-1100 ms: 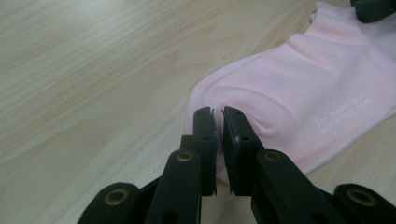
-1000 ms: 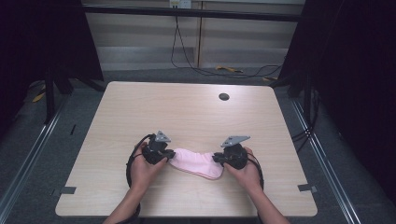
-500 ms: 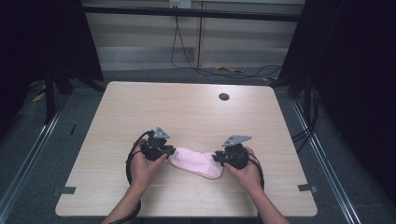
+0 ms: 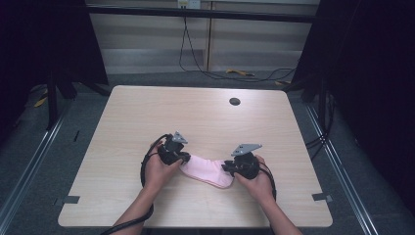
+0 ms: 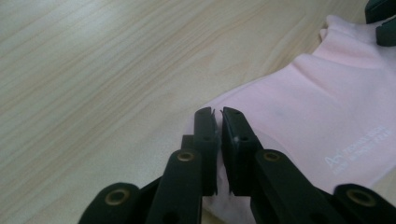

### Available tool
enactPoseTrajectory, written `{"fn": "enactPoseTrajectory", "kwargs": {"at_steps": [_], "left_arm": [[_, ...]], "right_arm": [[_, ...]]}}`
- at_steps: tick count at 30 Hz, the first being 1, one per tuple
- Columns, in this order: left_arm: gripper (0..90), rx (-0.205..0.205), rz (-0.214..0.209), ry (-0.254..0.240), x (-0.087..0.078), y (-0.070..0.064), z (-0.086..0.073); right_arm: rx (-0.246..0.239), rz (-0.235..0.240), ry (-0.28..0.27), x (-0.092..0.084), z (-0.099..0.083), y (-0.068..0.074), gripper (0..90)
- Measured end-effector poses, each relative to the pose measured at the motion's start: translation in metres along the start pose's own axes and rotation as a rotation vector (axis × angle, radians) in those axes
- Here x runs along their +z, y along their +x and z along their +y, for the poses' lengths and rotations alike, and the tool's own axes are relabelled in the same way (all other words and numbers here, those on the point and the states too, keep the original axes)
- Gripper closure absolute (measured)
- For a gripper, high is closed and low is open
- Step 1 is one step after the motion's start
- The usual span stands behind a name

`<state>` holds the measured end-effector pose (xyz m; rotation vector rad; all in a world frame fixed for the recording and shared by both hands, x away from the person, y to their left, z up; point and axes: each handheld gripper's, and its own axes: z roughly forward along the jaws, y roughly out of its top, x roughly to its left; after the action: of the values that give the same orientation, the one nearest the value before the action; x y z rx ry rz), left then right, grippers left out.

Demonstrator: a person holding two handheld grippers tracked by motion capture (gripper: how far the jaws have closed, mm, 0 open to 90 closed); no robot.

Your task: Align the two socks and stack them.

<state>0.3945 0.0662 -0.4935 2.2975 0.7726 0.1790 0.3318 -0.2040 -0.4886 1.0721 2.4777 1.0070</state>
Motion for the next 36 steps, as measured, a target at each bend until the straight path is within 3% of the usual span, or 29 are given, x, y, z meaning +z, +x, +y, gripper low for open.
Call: {"fn": "enactPoseTrajectory", "kwargs": {"at_steps": [6, 14, 17, 21, 27, 31, 36], "left_arm": [[90.0, -0.027, -0.012, 0.002, 0.001, 0.002, 0.0], [90.0, -0.034, 0.026, -0.019, 0.0, 0.0, -0.001], [83.0, -0.035, 0.036, -0.029, -0.004, 0.0, 0.0], [82.1, -0.028, 0.034, -0.046, -0.014, 0.0, 0.003], [86.7, 0.001, -0.023, -0.041, -0.021, -0.012, 0.007], [89.8, 0.013, -0.039, -0.006, -0.013, -0.017, 0.007], [89.6, -0.002, -0.048, 0.002, -0.002, -0.015, 0.004]], "right_arm": [[0.004, -0.006, 0.002, 0.001, 0.0, 0.0, 76.8], [0.001, -0.011, -0.001, 0.001, 0.0, 0.001, 75.2], [0.0, -0.019, -0.007, 0.001, 0.001, 0.0, 71.6], [0.006, -0.032, -0.012, -0.002, 0.002, 0.0, 70.8], [0.006, -0.037, -0.03, -0.007, 0.006, -0.002, 79.7], [0.003, -0.011, -0.024, -0.004, 0.009, 0.001, 83.3], [-0.028, -0.003, 0.0, 0.005, 0.005, 0.007, 83.2]]}}
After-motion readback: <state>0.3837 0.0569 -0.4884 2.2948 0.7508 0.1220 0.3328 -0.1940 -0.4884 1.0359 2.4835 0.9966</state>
